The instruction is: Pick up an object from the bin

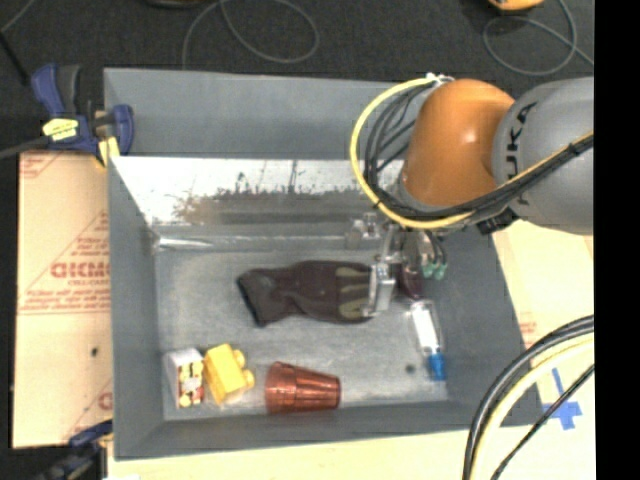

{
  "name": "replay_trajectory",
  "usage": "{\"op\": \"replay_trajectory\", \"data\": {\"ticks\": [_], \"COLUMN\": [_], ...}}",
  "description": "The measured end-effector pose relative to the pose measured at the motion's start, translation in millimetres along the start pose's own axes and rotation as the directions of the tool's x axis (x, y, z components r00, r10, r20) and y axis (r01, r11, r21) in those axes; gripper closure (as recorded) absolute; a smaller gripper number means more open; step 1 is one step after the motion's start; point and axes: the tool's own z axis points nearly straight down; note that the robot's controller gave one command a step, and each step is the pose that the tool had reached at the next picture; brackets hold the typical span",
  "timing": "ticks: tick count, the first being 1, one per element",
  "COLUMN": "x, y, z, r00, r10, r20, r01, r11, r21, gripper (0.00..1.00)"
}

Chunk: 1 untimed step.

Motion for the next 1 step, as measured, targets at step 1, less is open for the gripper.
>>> {"op": "replay_trajectory", "data": {"ticks": [1], "x": [-1.7], "y": [-0.2], "z": [-4.7], "r00": [1.0], "r10": [0.0], "r20": [0.008], "r01": [0.0], "r11": [1.0], "r21": [0.001], "gripper": [0.0]}}
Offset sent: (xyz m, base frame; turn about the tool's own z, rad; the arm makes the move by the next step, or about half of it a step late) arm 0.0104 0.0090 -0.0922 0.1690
